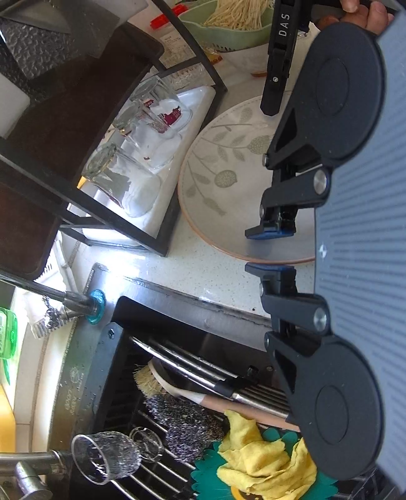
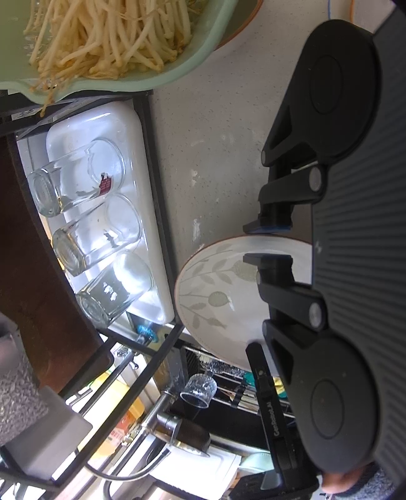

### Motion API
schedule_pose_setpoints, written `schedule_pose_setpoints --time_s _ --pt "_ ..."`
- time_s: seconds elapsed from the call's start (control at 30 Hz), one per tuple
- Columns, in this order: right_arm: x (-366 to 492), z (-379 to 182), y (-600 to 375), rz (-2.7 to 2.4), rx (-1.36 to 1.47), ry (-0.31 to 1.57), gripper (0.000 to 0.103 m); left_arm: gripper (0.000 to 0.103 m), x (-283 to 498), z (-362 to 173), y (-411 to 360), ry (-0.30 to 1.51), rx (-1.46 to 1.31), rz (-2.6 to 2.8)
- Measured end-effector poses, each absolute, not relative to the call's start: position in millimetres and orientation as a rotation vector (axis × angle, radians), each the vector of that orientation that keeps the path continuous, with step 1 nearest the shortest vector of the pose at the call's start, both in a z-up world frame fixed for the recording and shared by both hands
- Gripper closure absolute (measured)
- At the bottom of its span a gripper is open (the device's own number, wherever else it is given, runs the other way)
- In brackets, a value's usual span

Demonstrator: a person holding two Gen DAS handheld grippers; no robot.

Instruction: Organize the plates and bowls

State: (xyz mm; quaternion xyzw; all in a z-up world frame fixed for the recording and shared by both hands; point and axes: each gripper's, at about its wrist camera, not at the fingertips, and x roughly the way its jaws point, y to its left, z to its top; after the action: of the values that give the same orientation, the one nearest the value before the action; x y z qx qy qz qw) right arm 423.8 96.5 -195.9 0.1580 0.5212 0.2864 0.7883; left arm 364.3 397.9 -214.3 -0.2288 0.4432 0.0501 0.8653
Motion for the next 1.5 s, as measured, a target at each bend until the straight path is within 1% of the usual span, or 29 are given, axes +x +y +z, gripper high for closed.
schedule_pose_setpoints --time_s 0.5,0.93,1.2,1.5 --pt "401 -154 81 0.580 0.353 1.071 0.087 0.085 350 -176 387 0.939 -0.499 0.050" --pt "351 -121 39 0.502 0.395 1.041 0.087 0.085 327 -133 349 0.978 -0.455 -0.069" --pt "320 -112 1 0.435 0.451 1.027 0.087 0.085 314 -128 306 1.021 -0.379 -0.152" --pt "298 -110 -44 0.387 0.489 1.013 0.087 0.085 316 -133 266 1.055 -0.406 -0.193"
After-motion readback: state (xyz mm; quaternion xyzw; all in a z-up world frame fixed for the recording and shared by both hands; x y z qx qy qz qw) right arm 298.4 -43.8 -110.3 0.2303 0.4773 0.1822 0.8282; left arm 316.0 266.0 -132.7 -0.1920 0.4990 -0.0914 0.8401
